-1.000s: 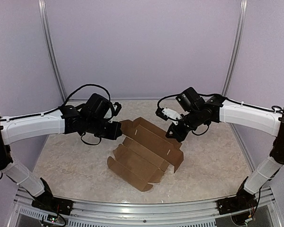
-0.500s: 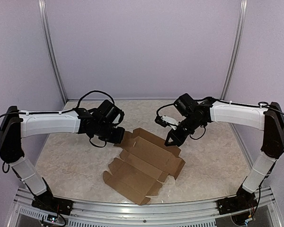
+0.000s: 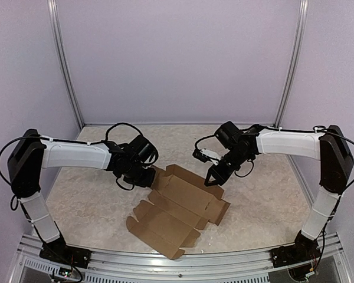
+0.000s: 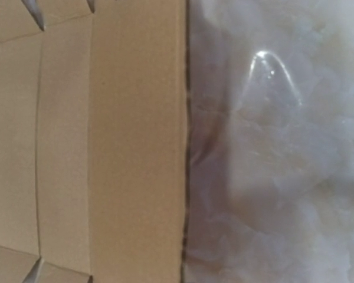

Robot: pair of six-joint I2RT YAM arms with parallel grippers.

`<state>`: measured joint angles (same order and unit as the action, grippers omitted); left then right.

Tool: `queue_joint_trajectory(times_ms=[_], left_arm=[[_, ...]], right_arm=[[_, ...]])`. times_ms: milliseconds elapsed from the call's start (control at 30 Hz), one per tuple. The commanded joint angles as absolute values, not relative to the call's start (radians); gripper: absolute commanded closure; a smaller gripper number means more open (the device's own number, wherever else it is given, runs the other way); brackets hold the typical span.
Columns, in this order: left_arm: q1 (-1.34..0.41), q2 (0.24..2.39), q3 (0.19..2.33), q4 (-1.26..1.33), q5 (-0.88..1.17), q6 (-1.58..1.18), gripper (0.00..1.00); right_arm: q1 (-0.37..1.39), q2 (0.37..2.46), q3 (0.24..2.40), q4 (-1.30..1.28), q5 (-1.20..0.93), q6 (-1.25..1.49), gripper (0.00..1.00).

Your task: Fold the paper box

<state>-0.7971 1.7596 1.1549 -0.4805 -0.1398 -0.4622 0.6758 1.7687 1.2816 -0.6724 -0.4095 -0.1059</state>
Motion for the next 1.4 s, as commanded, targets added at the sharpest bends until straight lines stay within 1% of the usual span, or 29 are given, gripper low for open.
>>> queue_joint_trajectory(times_ms=[0,300,533,1067,1367], left_arm=[[-0.79,1.797,1.128,-0.491,-0.161,-0.475,1.0],[-0.808,1.813,1.096,-0.487,-0.155,-0.48,1.0],[-0.811,1.842,1.114,-0.458,-0.118,-0.48,1.0],[-0.856,1.778,1.111,-0.411,-0.006,-0.483,1.0],[-0.899,1.786,1.12,-0.393,0.037,-0.48,1.0]], right_arm=[[0.658,1.783,1.267,-0.649,-0.43,-0.086,1.0],[0.649,1.794,1.256,-0.63,-0.434,-0.066,1.0],[0.649,1.795,1.252,-0.62,-0.455,-0.056,1.0],[0.649,1.786,1.235,-0.578,-0.401,-0.007,1.0],[0.649,1.789,1.232,-0.561,-0.388,-0.002,1.0]])
